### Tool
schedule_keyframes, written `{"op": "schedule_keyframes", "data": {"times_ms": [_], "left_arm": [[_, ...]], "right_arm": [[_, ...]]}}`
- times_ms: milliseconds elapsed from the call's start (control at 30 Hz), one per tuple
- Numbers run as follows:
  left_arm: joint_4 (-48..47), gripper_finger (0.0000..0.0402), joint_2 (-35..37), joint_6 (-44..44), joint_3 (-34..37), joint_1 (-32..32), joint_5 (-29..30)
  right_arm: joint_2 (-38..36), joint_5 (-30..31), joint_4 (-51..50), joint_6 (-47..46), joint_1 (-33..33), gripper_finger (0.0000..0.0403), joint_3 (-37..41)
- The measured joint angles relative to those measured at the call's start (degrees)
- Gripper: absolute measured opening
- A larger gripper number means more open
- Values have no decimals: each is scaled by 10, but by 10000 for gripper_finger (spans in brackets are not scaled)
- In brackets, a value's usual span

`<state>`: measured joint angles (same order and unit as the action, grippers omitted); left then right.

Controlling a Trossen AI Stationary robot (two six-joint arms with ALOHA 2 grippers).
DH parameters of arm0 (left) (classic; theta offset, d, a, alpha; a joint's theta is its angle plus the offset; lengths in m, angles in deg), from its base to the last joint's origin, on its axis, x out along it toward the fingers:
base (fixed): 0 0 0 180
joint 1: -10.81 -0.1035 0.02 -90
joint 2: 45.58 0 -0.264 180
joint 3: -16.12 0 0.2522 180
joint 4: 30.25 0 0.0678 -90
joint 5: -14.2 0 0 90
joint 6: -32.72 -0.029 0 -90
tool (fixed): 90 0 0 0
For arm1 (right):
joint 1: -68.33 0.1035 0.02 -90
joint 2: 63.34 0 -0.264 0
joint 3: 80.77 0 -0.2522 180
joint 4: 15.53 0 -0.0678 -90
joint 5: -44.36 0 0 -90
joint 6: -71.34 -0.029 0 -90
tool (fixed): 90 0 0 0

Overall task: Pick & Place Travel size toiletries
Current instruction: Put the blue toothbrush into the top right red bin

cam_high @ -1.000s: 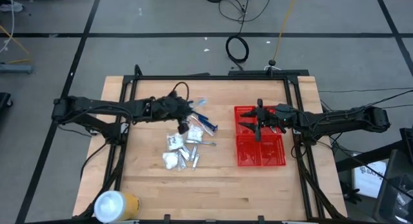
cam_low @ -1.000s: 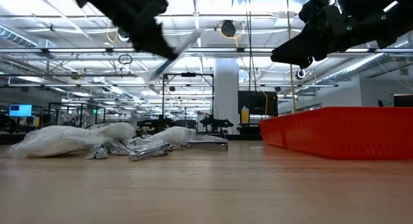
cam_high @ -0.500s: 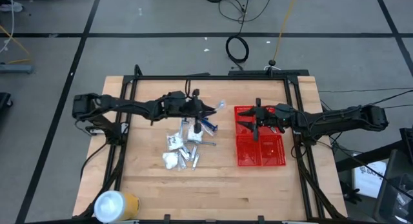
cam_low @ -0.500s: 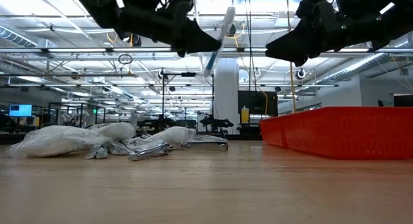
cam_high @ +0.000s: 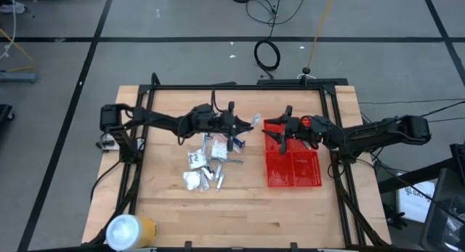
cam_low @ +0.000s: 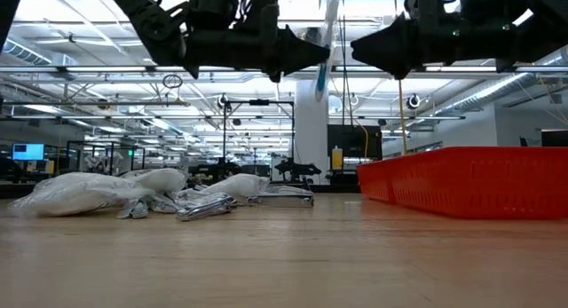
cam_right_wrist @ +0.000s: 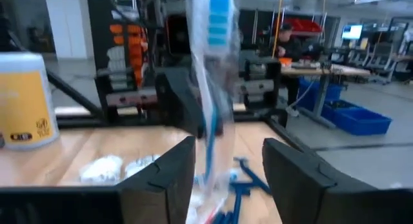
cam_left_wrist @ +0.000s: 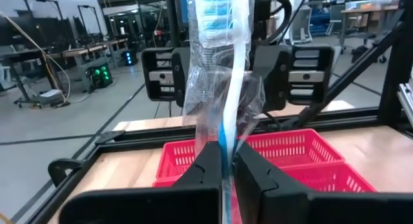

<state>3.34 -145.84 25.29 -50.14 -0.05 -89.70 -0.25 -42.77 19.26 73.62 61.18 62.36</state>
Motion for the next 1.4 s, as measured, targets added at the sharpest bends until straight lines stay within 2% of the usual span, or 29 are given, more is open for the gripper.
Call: {"op": "schedule_keyframes", "data": {"times_ms": [333,667,833,967,1133,1233,1300,1400], "left_arm": [[-107,9,-32,-11,-89,1,-16],[-112,9,-65,-12,-112,1,-16],[-112,13,-65,-11,-112,3,-16],[-119,6,-65,-10,-112,5,-15],[-119,30,-65,-9,-112,7,-15],[-121,34,-65,-2,-112,10,-8],[-126,36,-64,37,-112,13,17],[-197,47,-58,71,-132,13,23]], "right_arm": [[31,-16,45,-16,1,208,0],[31,-16,48,-19,2,190,0],[30,-16,48,-16,2,152,0],[30,-17,47,-14,2,96,0],[30,-16,47,-7,1,17,0],[30,-15,44,-2,1,15,0],[30,-13,41,-16,1,17,0],[31,-10,27,-21,1,10,0]]}}
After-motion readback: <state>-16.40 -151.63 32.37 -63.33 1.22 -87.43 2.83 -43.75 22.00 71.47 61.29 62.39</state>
